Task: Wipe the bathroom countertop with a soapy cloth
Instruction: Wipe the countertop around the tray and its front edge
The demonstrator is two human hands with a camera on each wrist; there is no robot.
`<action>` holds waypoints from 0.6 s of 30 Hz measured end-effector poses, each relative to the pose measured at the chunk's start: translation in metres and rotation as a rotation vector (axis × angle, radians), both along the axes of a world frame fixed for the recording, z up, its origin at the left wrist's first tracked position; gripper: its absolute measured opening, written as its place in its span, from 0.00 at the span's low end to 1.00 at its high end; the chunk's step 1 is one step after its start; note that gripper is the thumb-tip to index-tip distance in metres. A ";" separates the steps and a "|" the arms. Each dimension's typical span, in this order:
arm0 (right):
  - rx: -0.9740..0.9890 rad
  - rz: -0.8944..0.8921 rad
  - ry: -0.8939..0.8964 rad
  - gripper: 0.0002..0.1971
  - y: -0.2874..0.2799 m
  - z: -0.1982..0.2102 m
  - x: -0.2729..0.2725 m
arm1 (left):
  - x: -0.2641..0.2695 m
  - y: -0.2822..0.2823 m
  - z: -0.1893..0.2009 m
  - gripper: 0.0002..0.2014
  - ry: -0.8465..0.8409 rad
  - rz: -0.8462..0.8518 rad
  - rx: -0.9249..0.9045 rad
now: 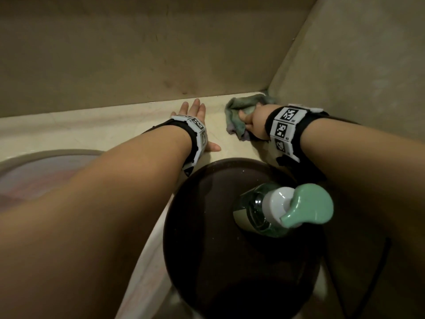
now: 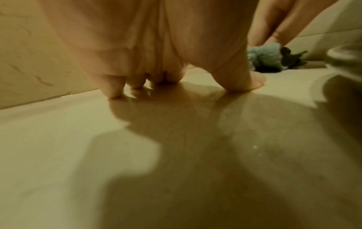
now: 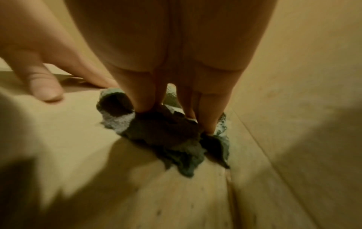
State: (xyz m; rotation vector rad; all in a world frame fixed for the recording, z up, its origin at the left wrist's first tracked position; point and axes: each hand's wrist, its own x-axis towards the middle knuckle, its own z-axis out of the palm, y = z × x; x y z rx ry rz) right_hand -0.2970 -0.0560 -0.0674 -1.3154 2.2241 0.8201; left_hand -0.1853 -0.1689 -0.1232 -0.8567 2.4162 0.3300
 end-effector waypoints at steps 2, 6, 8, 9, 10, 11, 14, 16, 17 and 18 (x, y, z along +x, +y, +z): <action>0.112 -0.053 -0.003 0.29 0.003 0.002 0.009 | 0.001 0.000 0.003 0.61 0.002 0.001 0.003; 0.182 -0.032 -0.009 0.28 0.014 0.009 0.025 | 0.002 0.002 0.005 0.61 -0.002 -0.008 -0.003; 0.265 0.033 0.013 0.28 0.018 0.007 0.029 | 0.002 0.002 0.004 0.61 0.001 -0.004 0.001; 0.308 0.097 0.039 0.28 0.017 0.005 0.028 | 0.002 0.001 0.004 0.61 0.003 -0.001 0.002; 0.343 0.129 0.053 0.27 0.015 0.003 0.027 | 0.002 0.001 0.003 0.62 0.003 0.001 0.004; 0.382 0.178 0.090 0.27 0.012 -0.001 0.025 | 0.001 0.001 0.003 0.62 0.006 0.000 0.007; 0.391 0.197 0.114 0.29 0.001 -0.008 0.015 | 0.001 0.000 0.001 0.62 0.020 -0.001 0.015; 0.344 0.126 0.084 0.31 -0.012 -0.010 0.008 | 0.001 -0.001 -0.002 0.62 0.034 0.006 0.021; 0.323 0.135 0.082 0.31 -0.019 -0.010 0.007 | 0.001 -0.001 -0.003 0.62 0.039 0.006 0.021; 0.303 0.147 0.089 0.31 -0.026 -0.012 0.005 | 0.001 -0.001 -0.005 0.62 0.043 0.006 0.019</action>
